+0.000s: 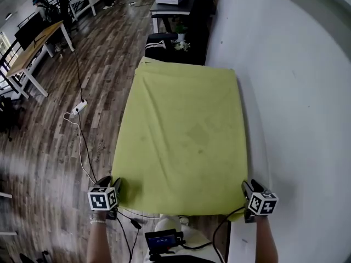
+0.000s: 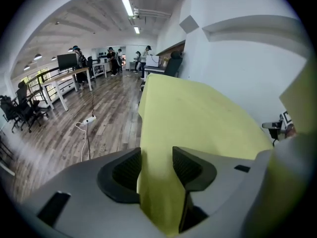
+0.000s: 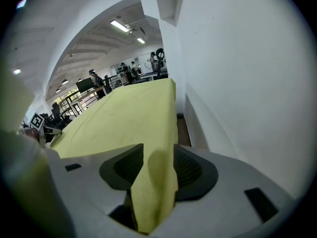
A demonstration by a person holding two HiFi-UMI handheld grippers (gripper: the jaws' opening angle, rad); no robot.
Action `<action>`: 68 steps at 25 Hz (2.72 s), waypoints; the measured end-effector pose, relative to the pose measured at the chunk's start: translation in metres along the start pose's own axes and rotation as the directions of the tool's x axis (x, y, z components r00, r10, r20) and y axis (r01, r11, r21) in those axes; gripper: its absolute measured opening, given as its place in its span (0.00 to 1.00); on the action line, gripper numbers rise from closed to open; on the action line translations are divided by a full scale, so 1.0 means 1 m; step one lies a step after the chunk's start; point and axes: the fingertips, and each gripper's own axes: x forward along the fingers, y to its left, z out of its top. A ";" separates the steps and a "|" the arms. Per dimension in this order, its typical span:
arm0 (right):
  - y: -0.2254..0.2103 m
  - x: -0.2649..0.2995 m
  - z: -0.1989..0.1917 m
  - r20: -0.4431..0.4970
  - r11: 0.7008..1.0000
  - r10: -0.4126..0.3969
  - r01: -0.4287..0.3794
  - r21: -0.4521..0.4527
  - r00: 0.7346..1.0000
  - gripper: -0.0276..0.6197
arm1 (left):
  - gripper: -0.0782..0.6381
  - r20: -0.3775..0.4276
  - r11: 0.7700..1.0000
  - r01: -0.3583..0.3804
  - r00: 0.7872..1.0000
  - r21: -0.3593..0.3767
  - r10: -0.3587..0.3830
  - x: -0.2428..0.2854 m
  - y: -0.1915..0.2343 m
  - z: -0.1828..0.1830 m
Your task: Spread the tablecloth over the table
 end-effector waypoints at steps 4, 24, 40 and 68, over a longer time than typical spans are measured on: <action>0.001 0.003 -0.015 -0.036 0.996 -0.031 0.027 -0.087 0.999 0.33 | 0.39 0.000 1.000 -0.002 1.000 -0.009 0.002 -0.004 0.000 -0.004; 0.064 -0.078 0.073 0.358 0.967 0.024 0.070 -0.246 0.933 0.13 | 0.15 0.427 0.998 -0.016 0.904 0.059 -0.011 -0.116 -0.084 0.099; 0.168 -0.189 0.118 0.561 0.897 0.267 0.010 -0.441 0.784 0.12 | 0.14 0.521 0.898 0.095 0.786 0.429 -0.332 -0.208 -0.253 0.127; 0.195 -0.222 0.127 0.594 0.882 0.315 0.003 -0.471 0.740 0.10 | 0.14 0.541 0.870 0.083 0.753 0.487 -0.374 -0.224 -0.283 0.130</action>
